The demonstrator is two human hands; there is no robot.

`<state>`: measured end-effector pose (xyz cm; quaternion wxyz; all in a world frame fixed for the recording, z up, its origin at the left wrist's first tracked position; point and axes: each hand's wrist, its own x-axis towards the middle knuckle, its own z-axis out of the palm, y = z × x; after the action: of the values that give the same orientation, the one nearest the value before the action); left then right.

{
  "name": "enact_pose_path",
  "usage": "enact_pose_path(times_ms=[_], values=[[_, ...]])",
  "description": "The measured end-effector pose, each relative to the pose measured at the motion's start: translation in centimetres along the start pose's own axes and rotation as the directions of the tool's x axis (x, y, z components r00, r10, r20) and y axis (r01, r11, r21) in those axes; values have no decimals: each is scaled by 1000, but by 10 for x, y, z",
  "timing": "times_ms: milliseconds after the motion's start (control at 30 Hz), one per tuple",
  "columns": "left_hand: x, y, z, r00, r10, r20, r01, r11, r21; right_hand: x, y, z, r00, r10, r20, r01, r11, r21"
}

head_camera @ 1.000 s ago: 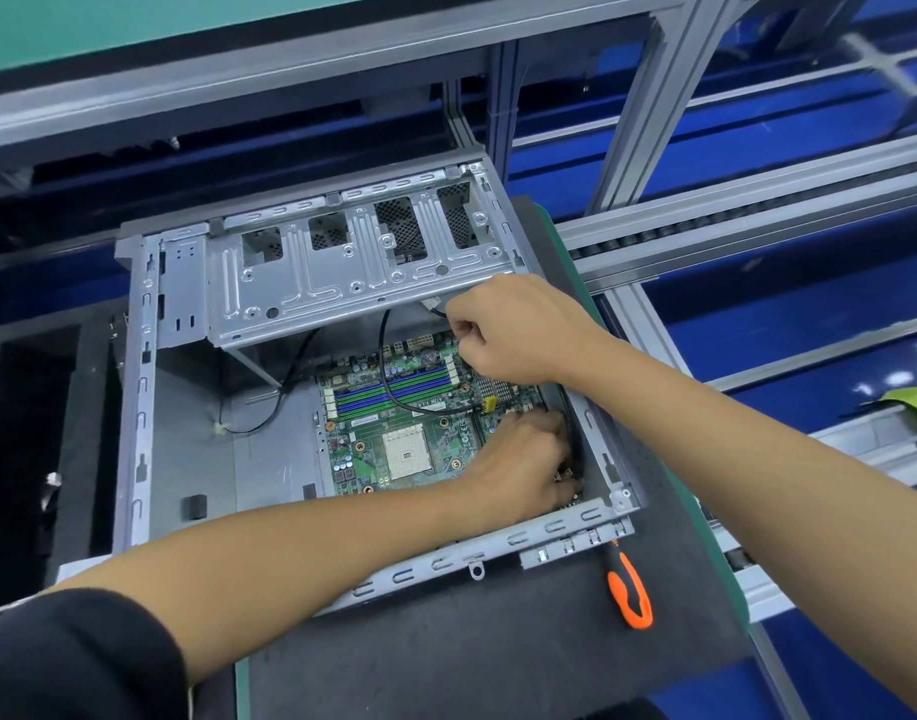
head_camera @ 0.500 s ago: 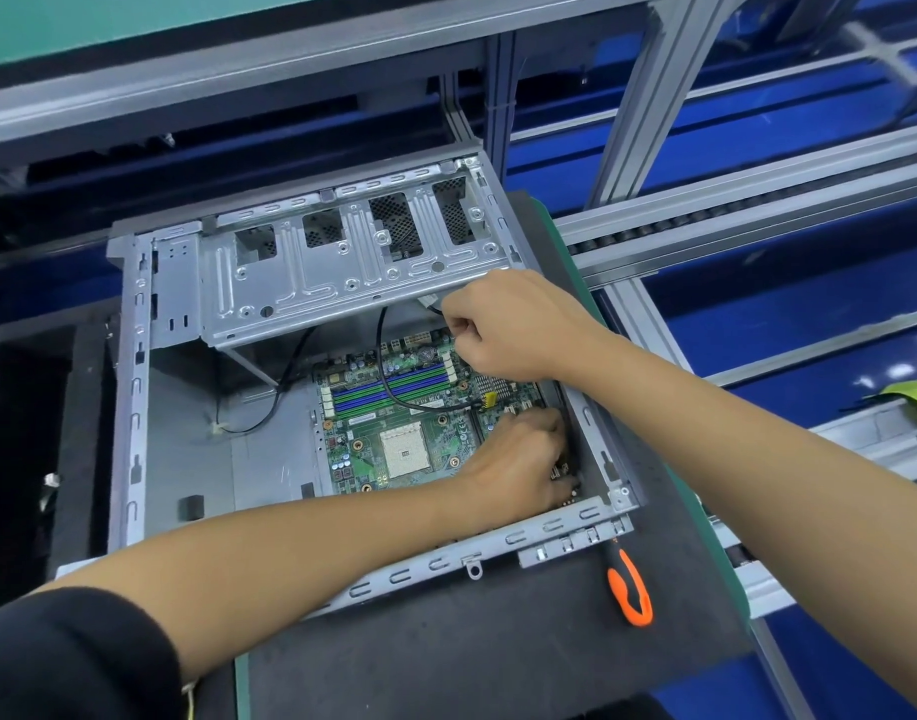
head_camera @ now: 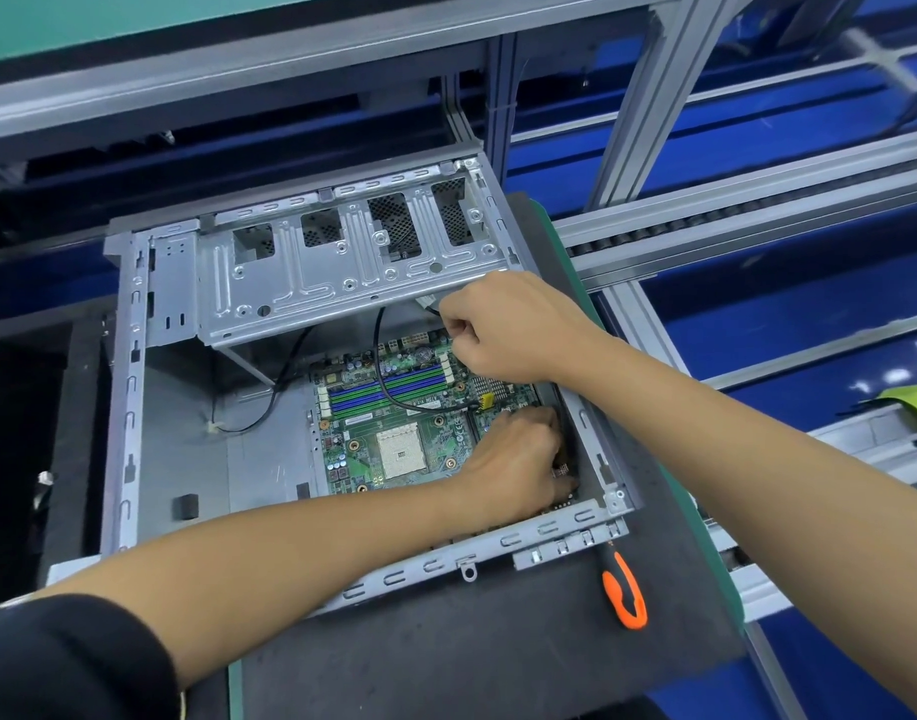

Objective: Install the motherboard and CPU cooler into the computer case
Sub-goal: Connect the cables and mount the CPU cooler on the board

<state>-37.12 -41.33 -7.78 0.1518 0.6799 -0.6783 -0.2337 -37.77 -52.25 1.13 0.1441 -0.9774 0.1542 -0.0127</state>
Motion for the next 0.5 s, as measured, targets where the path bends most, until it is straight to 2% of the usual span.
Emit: enact_pose_path(times_ms=[200, 500], values=[[0, 3, -1, 999, -28, -33, 27, 999, -32, 1, 1, 1, 1000, 9, 9, -9, 1000, 13], [0, 2, 1, 1000, -13, -7, 13, 1000, -16, 1, 0, -1, 1000, 7, 14, -7, 1000, 1]])
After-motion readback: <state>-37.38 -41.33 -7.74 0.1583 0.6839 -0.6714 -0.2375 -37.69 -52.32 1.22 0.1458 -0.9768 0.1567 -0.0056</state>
